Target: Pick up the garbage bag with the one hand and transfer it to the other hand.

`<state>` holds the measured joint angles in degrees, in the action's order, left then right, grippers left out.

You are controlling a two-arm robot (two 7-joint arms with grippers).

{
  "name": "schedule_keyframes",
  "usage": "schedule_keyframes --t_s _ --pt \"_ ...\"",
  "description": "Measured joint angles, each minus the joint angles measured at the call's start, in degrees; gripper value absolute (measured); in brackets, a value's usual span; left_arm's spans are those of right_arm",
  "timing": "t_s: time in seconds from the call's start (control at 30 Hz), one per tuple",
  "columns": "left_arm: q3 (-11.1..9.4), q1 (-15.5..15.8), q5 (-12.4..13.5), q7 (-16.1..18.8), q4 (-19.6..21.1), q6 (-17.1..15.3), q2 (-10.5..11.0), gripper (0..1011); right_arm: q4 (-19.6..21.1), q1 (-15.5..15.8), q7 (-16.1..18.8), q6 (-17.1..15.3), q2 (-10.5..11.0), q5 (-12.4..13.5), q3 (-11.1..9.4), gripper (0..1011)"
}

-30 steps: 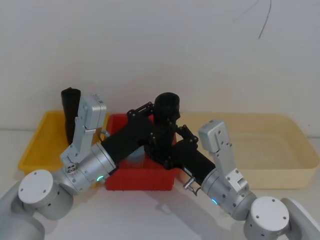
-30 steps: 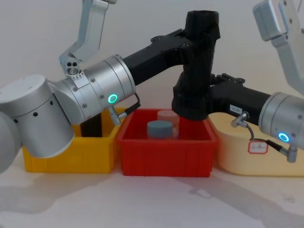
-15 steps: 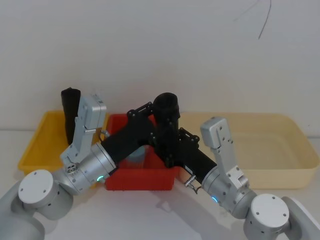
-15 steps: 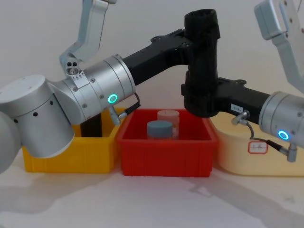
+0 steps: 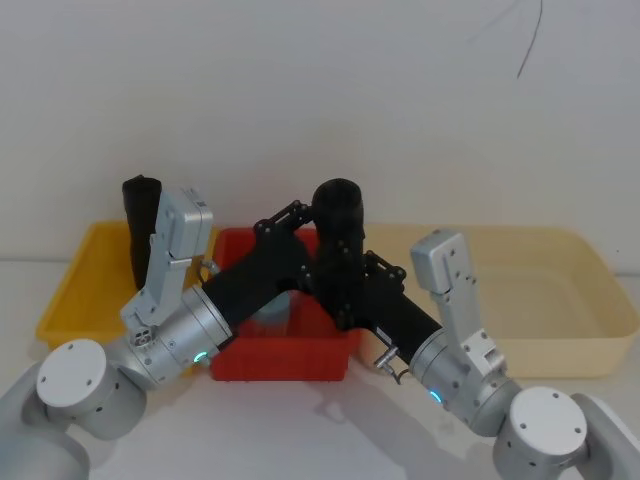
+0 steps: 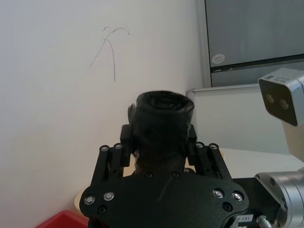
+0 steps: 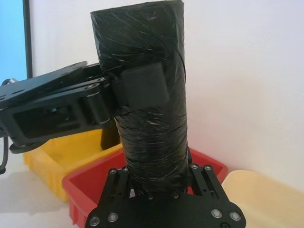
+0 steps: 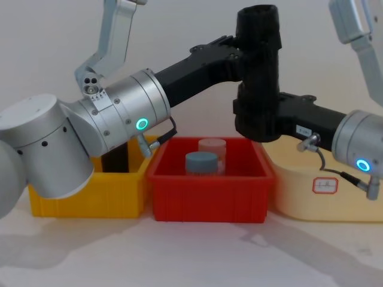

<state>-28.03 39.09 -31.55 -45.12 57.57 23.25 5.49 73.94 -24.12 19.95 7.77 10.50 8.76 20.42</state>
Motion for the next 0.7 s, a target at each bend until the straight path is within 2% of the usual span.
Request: schedule_keyframes --t_s 0.3,0.5,0.7 --pt "0.00 0.00 0.00 0.01 0.00 0.00 0.00 891 1.55 0.48 -1.16 -1.05 0.72 0.43 -1.64 516" --pt "0.00 0.00 0.01 0.02 0.00 0.00 0.00 1002 1.05 -0.18 -2.03 -1.87 1.48 0.70 -3.57 516" --pt "0.00 0.00 0.01 0.02 0.00 0.00 0.00 1000 -1.17 -1.81 -3.17 -2.76 2.31 0.87 -5.77 516"
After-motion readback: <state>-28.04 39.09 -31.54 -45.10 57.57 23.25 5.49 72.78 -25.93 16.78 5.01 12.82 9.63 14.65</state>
